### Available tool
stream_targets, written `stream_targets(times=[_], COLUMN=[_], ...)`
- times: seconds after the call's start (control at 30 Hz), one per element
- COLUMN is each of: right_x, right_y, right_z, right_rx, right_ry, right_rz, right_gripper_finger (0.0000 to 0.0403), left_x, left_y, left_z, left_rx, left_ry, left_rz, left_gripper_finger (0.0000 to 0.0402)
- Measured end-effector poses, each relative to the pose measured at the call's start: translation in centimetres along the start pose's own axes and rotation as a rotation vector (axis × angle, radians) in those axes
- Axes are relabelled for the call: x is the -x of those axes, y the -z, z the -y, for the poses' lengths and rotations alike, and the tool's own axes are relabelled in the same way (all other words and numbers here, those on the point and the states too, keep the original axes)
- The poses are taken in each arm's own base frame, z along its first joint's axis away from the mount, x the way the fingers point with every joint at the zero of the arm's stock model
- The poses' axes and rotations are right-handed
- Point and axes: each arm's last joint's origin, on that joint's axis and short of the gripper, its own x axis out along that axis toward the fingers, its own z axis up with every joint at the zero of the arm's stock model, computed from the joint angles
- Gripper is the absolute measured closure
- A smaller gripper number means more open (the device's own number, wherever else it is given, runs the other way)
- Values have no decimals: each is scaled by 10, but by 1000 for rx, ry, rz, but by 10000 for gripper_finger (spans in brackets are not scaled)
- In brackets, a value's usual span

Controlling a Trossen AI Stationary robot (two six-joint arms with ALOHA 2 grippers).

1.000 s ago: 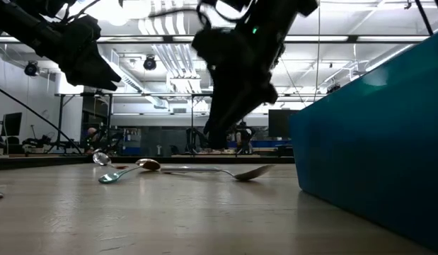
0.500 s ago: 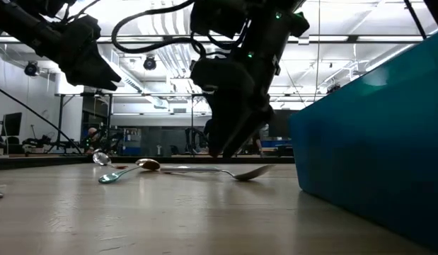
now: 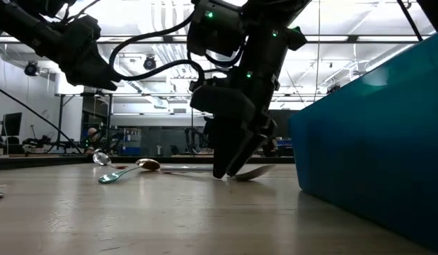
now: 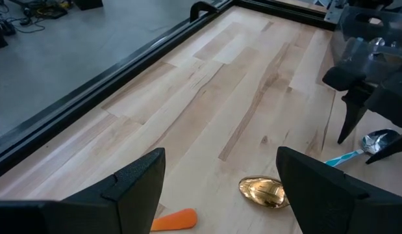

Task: Pick & Place Food Item
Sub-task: Put the blue patterned spoon into the black bin

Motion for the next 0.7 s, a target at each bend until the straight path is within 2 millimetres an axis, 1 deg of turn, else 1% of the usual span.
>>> stream_targets(times=[0.3, 0.37, 0.47, 0.7], right_x=[0, 0, -1, -1], right_y=[0, 0, 0, 0], right_z=[0, 1, 1, 1], right_rx=[-1, -1, -1, -3], right_ry=[20, 24, 28, 26], right_rz=[12, 12, 12, 15], right_gripper_finger=[194, 202, 234, 330], left_x=[0, 0, 0, 0], left_y=[0, 0, 0, 0], left_z=[0, 0, 0, 0], left_rx=[0, 0, 0, 0], left_ry=[0, 0, 0, 0], left_rz=[0, 0, 0, 0], left_gripper_finger=[103, 103, 103, 103])
